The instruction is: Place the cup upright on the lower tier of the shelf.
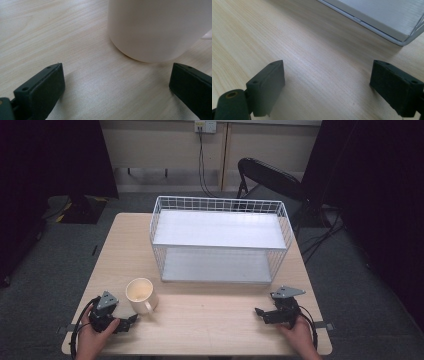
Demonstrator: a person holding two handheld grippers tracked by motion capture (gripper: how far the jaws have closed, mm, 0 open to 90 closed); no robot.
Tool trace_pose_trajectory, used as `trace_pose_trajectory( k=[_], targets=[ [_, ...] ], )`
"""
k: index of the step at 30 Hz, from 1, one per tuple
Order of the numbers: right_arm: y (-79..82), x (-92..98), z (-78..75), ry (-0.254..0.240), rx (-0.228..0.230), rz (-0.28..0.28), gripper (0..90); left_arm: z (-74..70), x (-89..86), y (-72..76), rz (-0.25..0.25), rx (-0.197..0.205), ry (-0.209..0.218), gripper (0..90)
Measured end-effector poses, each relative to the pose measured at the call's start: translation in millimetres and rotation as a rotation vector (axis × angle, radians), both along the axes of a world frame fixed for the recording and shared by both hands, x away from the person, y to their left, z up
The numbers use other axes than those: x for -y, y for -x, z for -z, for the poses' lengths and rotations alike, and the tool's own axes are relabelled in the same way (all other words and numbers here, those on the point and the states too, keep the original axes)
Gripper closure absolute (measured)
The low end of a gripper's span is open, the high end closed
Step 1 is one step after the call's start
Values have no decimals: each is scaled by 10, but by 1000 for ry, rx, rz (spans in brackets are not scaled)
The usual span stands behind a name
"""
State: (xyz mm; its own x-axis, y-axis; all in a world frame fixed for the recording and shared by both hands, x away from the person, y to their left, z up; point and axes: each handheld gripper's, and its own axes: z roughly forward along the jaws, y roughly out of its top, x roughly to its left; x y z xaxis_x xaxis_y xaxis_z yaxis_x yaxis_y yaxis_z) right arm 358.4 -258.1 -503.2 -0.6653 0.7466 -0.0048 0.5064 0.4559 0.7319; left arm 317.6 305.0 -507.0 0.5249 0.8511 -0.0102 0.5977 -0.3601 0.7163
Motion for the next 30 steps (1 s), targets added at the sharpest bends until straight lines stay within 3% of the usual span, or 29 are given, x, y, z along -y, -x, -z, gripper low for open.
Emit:
trace_pose_trajectory(
  k=[11,13,16,21,26,30],
  targets=[
    [-1,0,0,0,1,0,118,-23,-6,17,3,-18,-7,7],
    [-2,0,0,0,1,-1,118,-37,-14,28,5,-16,-7,41],
    [-1,0,0,0,0,0,118,-76,-10,36,13,-19,-1,181],
    [-2,1,0,2,1,0,118,-134,15,66,27,-14,11,167],
    [-2,1,0,1,1,-1,118,-209,32,134,50,2,62,169],
    [-1,0,0,0,1,0,118,-228,53,165,60,1,68,169]
  ],
)
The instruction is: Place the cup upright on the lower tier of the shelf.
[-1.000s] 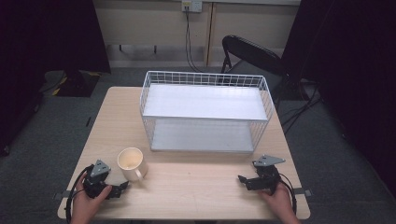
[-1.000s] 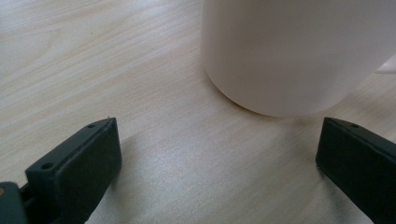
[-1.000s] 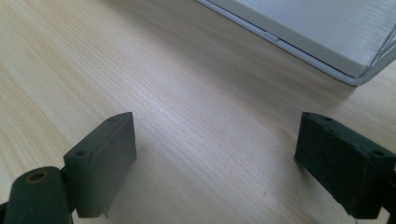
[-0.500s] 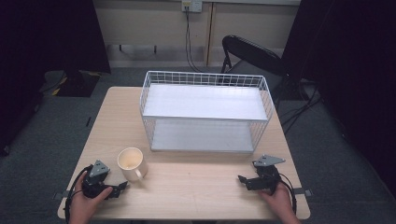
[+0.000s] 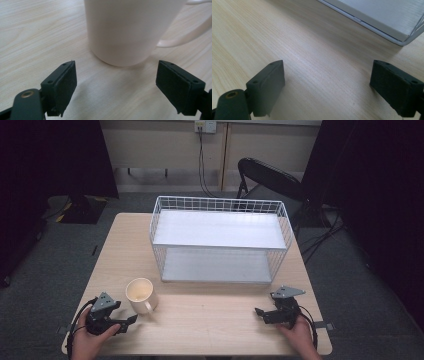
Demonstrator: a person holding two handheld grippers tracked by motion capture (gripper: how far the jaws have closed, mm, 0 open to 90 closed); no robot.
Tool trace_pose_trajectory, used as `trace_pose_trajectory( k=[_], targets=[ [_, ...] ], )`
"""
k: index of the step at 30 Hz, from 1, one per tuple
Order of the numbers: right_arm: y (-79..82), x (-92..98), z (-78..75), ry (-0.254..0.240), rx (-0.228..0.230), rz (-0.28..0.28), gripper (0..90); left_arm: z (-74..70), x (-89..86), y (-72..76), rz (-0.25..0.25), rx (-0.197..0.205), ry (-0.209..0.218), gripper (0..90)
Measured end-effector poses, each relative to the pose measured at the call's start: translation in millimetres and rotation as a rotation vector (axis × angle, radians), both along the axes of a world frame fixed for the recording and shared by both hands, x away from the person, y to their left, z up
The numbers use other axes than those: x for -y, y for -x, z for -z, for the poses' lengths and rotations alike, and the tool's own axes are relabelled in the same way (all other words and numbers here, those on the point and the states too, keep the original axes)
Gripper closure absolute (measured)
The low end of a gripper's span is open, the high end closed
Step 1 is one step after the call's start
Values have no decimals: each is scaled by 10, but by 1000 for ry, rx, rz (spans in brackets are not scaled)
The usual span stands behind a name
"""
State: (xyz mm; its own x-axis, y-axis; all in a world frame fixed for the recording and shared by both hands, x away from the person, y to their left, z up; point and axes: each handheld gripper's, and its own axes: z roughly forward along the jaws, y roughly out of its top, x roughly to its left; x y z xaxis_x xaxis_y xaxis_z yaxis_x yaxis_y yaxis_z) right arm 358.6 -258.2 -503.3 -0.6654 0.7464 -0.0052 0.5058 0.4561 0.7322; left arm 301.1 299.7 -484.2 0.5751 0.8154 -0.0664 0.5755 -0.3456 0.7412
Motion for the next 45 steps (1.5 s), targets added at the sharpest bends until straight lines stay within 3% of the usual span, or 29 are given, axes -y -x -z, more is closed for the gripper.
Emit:
trace_pose_trajectory(
  k=[10,23,39,45],
  targets=[
    [-1,0,0,0,1,-1,118,-99,18,91,19,20,56,184],
    [-1,0,0,0,0,-1,118,-128,59,168,46,20,62,201],
    [-1,0,-1,1,0,0,117,-156,193,249,94,12,102,201],
    [-1,0,-1,0,0,-1,118,-157,242,256,113,7,90,201]
  ],
)
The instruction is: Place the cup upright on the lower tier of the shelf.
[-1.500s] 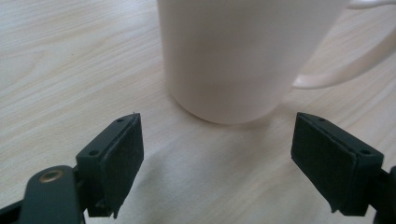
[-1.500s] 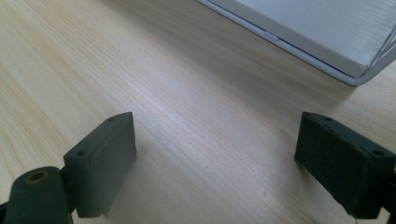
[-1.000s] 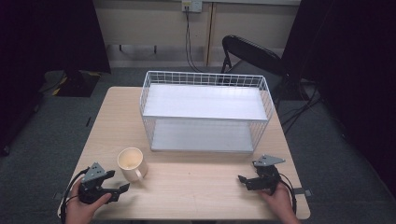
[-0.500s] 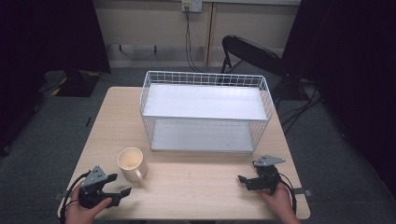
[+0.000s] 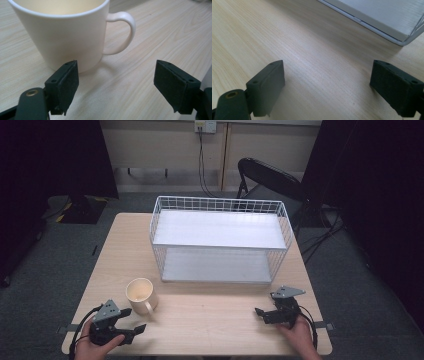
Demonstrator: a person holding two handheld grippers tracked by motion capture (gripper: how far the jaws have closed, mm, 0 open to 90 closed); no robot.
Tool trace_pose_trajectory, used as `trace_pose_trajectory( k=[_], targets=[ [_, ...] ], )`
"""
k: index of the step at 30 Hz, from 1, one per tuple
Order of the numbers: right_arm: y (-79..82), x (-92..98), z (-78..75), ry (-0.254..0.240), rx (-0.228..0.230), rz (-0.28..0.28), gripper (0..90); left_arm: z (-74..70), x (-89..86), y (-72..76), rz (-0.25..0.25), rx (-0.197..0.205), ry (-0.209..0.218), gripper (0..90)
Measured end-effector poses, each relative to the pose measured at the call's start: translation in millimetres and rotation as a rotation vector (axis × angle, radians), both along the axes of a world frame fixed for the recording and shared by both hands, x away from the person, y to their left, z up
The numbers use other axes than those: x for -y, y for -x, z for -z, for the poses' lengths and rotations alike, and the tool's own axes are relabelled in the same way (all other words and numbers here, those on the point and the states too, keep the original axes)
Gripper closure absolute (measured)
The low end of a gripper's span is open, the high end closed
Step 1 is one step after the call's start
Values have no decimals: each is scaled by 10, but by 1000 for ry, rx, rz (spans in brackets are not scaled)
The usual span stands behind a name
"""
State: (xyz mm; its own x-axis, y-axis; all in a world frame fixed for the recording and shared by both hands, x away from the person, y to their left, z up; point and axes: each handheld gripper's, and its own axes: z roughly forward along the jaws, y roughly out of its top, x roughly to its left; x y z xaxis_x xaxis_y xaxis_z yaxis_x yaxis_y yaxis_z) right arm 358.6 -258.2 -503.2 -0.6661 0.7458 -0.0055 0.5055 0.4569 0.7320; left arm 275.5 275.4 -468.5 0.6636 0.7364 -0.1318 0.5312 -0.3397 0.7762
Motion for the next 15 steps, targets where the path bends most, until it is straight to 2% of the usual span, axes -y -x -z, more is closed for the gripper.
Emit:
trace_pose_trajectory(
  k=[9,12,15],
  targets=[
    [0,0,0,1,0,1,118,6,71,0,26,3,11,205],
    [0,0,0,1,0,1,118,9,101,-5,29,-3,39,192],
    [0,-1,0,0,0,1,118,5,150,-12,37,-2,51,177]
  ],
)
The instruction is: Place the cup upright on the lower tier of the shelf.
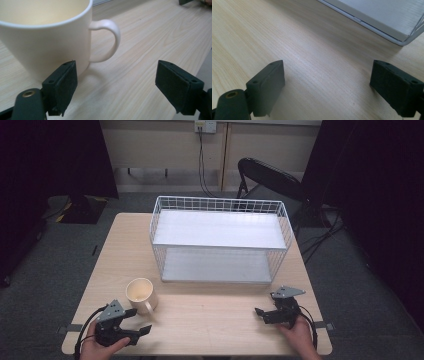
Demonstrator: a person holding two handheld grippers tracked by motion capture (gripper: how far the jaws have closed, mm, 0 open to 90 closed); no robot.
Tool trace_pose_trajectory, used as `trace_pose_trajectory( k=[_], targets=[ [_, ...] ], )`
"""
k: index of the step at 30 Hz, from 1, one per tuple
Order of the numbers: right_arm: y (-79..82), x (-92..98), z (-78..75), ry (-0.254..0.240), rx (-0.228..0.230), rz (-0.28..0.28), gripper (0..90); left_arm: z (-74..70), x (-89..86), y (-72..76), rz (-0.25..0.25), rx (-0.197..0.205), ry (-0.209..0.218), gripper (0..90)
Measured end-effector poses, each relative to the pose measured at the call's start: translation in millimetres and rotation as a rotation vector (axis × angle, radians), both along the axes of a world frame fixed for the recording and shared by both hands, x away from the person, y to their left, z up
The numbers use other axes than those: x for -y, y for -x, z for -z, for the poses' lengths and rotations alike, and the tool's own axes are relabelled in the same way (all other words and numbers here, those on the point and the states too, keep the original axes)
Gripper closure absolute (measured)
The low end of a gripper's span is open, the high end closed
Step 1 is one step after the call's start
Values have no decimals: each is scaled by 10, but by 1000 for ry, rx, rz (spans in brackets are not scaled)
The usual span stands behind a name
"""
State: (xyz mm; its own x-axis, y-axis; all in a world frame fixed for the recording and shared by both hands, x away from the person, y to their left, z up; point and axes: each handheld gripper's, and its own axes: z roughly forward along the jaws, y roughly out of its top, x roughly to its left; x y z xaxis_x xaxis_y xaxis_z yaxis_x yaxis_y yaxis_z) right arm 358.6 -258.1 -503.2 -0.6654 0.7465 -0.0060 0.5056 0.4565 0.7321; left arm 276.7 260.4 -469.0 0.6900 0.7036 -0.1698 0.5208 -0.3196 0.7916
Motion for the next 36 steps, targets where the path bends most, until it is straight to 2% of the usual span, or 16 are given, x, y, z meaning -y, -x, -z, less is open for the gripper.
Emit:
trace_pose_trajectory(
  k=[6,11,15,19,25,27,36],
  targets=[
    [0,0,0,0,0,0,118,-2,97,-12,10,10,-6,177],
    [0,0,0,0,0,0,118,-6,142,-35,2,3,16,185],
    [0,0,-1,1,0,0,118,7,169,-52,5,2,3,201],
    [0,0,-1,1,0,0,118,-6,175,-60,7,12,10,243],
    [0,0,0,0,0,0,118,-15,178,-68,-1,26,7,254],
    [0,0,0,0,0,0,118,-12,178,-68,0,36,2,307],
    [0,0,0,0,0,0,118,-34,135,-35,-4,27,-3,325]
  ],
)
